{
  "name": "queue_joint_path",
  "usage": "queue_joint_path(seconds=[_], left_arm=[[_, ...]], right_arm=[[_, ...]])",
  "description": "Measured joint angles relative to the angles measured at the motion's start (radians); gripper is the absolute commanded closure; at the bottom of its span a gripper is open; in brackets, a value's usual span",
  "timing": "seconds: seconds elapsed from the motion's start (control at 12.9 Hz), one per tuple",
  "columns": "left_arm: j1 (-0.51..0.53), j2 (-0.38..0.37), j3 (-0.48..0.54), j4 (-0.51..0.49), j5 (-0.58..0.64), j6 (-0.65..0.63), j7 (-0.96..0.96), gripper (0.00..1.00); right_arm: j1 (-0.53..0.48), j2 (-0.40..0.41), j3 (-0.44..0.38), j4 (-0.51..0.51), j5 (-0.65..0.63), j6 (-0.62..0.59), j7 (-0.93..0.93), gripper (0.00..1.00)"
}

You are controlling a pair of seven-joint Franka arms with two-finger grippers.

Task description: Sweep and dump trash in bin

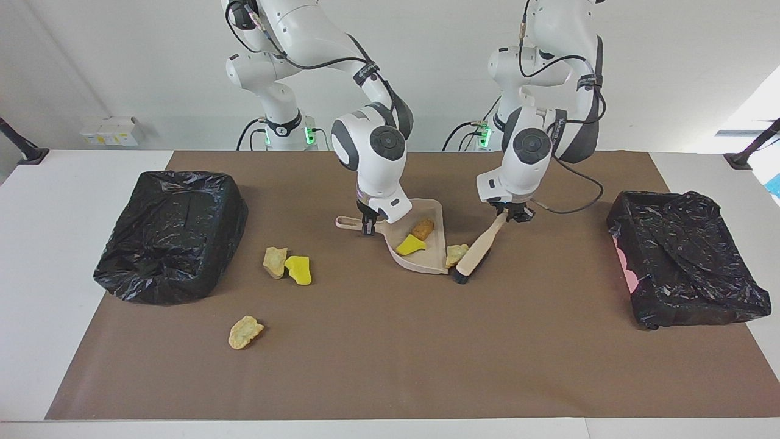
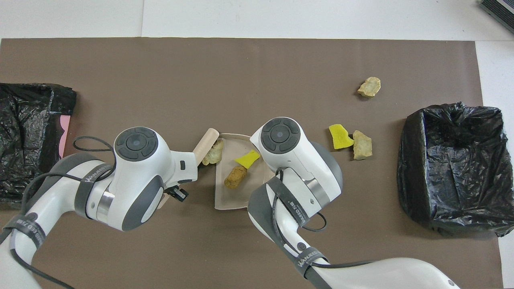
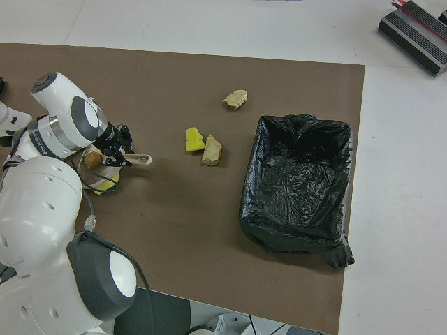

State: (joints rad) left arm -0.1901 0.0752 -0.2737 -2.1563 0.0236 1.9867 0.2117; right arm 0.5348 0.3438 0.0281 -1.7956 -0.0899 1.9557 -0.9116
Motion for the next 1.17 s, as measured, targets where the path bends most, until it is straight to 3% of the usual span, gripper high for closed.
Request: queue_joint_path(seconds=[0.47,0.78,1.17], left_arm=[[0.000,-0.021,-0.067,0.056,-0.141,-0.079,-0.103,1.00],[0.001,-0.026,-0.085,0.100,-0.151,-0.130,-0.200,1.00],[0.058,-0.087,-0.073,0.122,-0.151,-0.213,-0.292,1.00]], right_arm=[[-0.004,-0.002,0.000,0.000,-0.001,0.000,0.000,1.00],[-0.010,-0.006,-0.001,0.001,-0.001,0.000,0.000,1.00],[-0.053,-0.031,-0.002,0.007,-0.001,0.000,-0.006,1.00]])
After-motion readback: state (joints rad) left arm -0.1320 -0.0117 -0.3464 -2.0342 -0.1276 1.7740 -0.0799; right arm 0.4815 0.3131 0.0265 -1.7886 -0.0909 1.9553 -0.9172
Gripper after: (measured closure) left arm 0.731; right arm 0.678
